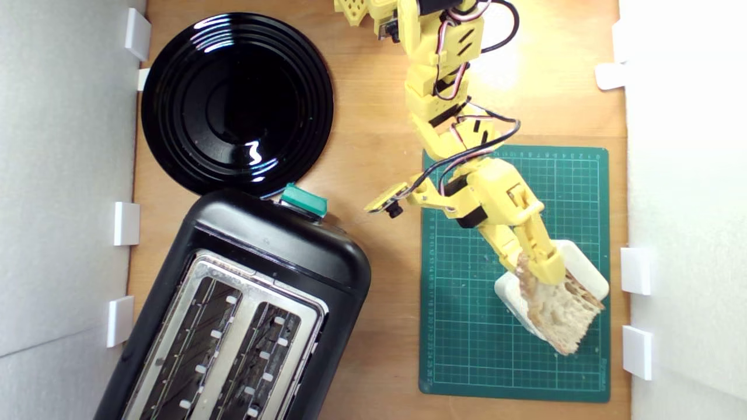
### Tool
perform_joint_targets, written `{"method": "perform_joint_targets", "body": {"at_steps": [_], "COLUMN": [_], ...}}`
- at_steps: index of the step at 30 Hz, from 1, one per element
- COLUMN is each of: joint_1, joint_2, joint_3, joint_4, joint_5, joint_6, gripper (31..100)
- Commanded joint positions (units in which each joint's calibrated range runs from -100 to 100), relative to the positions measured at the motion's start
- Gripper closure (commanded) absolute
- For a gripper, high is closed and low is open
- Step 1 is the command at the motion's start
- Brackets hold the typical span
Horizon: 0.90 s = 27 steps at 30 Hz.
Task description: Pick bread and place in toaster
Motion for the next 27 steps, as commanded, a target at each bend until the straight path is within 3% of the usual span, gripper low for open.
{"method": "perform_joint_targets", "body": {"at_steps": [1, 12, 16, 21, 27], "joint_1": [0.79, 0.87, 1.19, 1.19, 0.55], "joint_2": [-15.56, -49.17, -59.49, -63.90, -61.23], "joint_3": [-1.22, -2.04, -2.40, -10.30, -27.37], "joint_4": [-0.54, -0.35, 0.64, 0.46, 1.37], "joint_5": [11.04, 50.12, 58.05, 68.89, 83.57], "joint_6": [-0.25, 0.06, 0.17, 4.51, 4.77], "gripper": [69.2, 69.2, 69.2, 69.2, 69.2]}}
